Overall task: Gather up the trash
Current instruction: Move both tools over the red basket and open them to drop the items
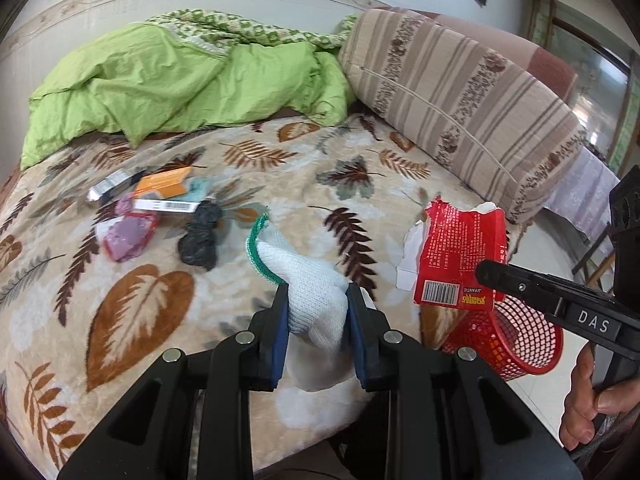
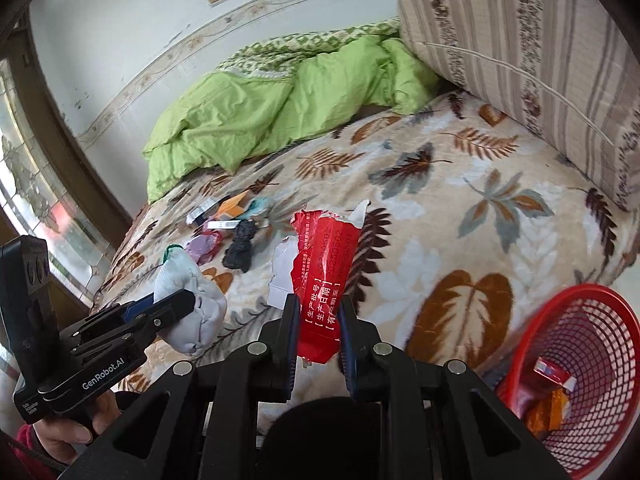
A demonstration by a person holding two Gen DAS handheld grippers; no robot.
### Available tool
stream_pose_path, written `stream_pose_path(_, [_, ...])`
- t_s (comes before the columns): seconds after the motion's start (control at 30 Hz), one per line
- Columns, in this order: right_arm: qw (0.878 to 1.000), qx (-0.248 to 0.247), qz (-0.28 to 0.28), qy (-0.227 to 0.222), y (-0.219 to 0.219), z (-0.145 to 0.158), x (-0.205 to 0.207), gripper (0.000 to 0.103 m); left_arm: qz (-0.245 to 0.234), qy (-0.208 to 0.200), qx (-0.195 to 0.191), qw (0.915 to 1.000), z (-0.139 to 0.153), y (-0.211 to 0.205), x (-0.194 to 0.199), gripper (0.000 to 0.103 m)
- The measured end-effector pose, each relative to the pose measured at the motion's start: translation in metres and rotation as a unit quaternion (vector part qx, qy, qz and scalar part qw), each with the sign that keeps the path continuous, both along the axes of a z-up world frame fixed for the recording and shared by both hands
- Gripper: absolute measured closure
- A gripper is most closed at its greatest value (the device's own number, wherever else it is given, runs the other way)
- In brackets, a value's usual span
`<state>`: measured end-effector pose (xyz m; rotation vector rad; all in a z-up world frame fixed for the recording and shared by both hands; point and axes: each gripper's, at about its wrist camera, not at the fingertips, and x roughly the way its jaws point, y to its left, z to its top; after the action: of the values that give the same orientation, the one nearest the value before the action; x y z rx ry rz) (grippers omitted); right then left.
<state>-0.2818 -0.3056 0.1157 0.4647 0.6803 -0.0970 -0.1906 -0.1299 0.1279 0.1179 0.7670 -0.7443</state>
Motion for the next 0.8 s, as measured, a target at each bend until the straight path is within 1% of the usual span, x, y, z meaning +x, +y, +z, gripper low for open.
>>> stream_pose_path(0.1, [1.0,0.002,-0.029,0.002,-0.02,0.003,-0.018,0.084,-0.032,0.006,-0.002,0.9995,0.002,-0.025,-0.007,0.077])
stream_pose_path(0.2, [0.997,-0.001,-0.071,0.007,-0.047,0.005,-0.048,0.084,-0.074,0.009,-0.004,0.9972,0.007,-0.055,-0.021,0.077])
stream_pose_path(0.27, [0.994,-0.001,-0.11,0.012,-0.071,0.005,-0.074,0.084,-0.107,0.013,-0.006,0.9941,0.009,-0.08,-0.032,0.077])
stream_pose_path(0.43, [0.982,0.002,-0.188,0.025,-0.117,0.004,-0.126,0.084,-0.183,0.03,0.001,0.9828,0.009,-0.143,-0.063,0.077])
stream_pose_path(0.5, [0.978,0.002,-0.208,0.031,-0.129,0.002,-0.141,0.084,-0.21,0.04,0.005,0.9769,0.005,-0.167,-0.075,0.077])
stream_pose_path(0.6, [0.972,0.006,-0.231,0.039,-0.144,-0.001,-0.16,0.083,-0.239,0.052,0.01,0.9696,0.0,-0.199,-0.092,0.075])
stream_pose_path(0.67, [0.97,0.007,-0.238,0.045,-0.149,-0.003,-0.165,0.081,-0.25,0.054,0.01,0.9667,-0.002,-0.215,-0.1,0.061])
stream_pose_path(0.7, [0.969,0.008,-0.242,0.049,-0.151,-0.005,-0.167,0.081,-0.25,0.05,0.01,0.9669,-0.002,-0.222,-0.103,0.048])
stream_pose_path(0.73, [0.968,0.008,-0.246,0.052,-0.155,-0.006,-0.17,0.08,-0.249,0.048,0.011,0.9674,-0.002,-0.227,-0.104,0.043])
stream_pose_path(0.8, [0.967,0.012,-0.249,0.052,-0.158,-0.007,-0.172,0.078,-0.249,0.048,0.011,0.9672,-0.001,-0.23,-0.104,0.042])
